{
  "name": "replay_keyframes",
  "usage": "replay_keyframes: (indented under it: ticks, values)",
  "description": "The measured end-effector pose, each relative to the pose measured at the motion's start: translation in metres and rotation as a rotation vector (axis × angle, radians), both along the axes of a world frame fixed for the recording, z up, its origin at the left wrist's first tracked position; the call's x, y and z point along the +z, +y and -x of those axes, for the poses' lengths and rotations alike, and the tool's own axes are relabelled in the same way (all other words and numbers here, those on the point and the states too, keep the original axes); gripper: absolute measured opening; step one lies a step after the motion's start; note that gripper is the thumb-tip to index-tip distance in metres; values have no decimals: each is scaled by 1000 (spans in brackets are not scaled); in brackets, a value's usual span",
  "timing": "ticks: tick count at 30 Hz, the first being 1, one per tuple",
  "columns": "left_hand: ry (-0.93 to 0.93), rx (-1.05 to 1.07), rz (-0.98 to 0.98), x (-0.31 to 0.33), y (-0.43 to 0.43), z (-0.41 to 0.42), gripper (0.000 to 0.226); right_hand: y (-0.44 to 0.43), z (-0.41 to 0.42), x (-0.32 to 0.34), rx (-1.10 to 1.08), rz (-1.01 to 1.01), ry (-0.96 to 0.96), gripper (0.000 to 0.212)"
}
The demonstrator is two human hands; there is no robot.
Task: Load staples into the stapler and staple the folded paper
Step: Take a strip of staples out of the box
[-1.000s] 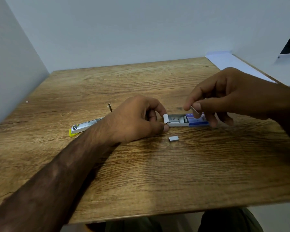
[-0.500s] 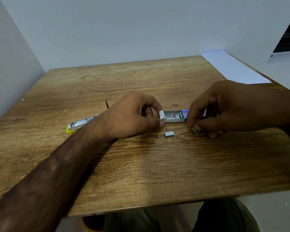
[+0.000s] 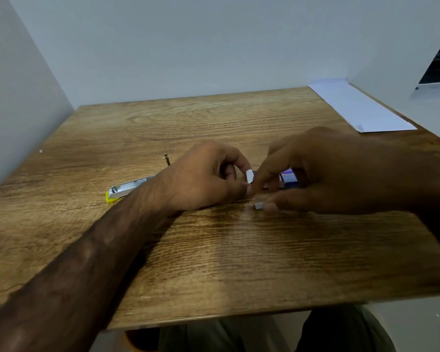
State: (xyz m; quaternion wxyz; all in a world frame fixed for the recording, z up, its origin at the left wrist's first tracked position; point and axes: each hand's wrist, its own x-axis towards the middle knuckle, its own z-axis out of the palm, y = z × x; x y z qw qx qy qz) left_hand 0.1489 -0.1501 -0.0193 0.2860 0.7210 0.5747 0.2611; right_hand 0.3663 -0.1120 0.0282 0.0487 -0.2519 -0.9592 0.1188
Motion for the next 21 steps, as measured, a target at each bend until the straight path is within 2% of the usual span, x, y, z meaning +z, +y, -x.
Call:
replay_keyframes:
  ticks: [2,5,7,12,15,21]
  values:
    - [31,2,-24,0,0,0,16,0,5,-11,7,-47,-42,33]
    - [51,23,-43,0,0,-1,16,2,3,-19,30,-69,7,20]
    - [30,27,-32,-1,0,-2,17,4,-2,-14,30,-23,30,20]
    - [43,27,-15,1,0,-1,20,29,-11,7,-69,157,225,11]
    - [40,24,-5,3,-1,-1,20,45,-4,0,-75,140,141,2]
    - [30,24,8,3,-1,-1,20,50,5,-17,-49,68,116,4]
